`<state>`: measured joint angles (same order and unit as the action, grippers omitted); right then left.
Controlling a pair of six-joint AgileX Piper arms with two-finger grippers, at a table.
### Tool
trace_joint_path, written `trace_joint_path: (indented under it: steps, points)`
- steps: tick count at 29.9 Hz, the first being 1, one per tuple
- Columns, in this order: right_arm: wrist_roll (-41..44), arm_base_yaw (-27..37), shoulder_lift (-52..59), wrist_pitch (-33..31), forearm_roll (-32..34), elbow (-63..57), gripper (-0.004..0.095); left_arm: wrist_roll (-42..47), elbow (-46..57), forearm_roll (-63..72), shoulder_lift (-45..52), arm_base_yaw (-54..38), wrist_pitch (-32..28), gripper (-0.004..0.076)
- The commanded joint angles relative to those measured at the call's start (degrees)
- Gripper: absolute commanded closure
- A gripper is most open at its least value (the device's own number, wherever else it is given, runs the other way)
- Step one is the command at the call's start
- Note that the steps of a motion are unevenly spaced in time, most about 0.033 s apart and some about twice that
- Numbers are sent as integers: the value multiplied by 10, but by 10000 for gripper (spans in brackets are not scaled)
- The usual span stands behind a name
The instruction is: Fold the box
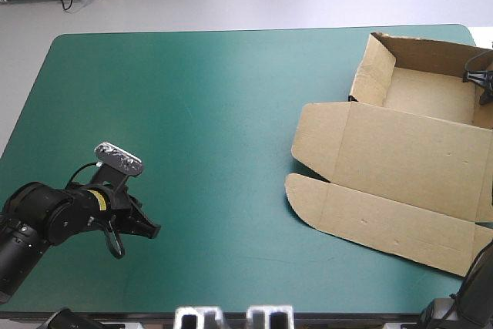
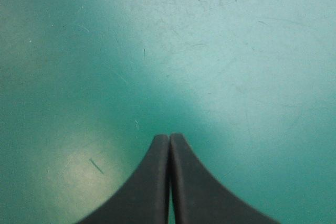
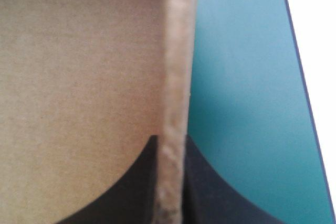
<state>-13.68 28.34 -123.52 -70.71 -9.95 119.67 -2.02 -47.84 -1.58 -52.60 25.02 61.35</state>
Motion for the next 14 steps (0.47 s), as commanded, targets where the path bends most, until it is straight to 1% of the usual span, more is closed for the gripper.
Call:
trace_joint_path:
  steps: [1, 3, 4, 7, 8, 9, 11, 14]
  points:
    - [1, 4, 39, -11, 31, 18, 670, -3, -14, -1, 5, 0, -20, 731]
    - [6, 7, 39, -11, 41, 20, 528, -7, -14, -4, 5, 0, -20, 731]
    - [13, 9, 39, -10, 41, 20, 405, -9, -14, -5, 5, 0, -20, 731]
    - [42, 9, 39, -8, 51, 20, 154, -7, -14, -14, 5, 0, -22, 731]
    - [47, 9, 39, -10, 49, 20, 117, -7, -14, -14, 5, 0, -23, 731]
    - [47, 9, 40, -12, 46, 20, 103, -7, -14, -14, 5, 0, -24, 731]
    - [47, 9, 43, -12, 21, 20, 127, -7, -14, -14, 5, 0, -25, 731]
    - [36, 9, 53, -12, -14, 28, 235, -7, -14, -14, 5, 0, -25, 731]
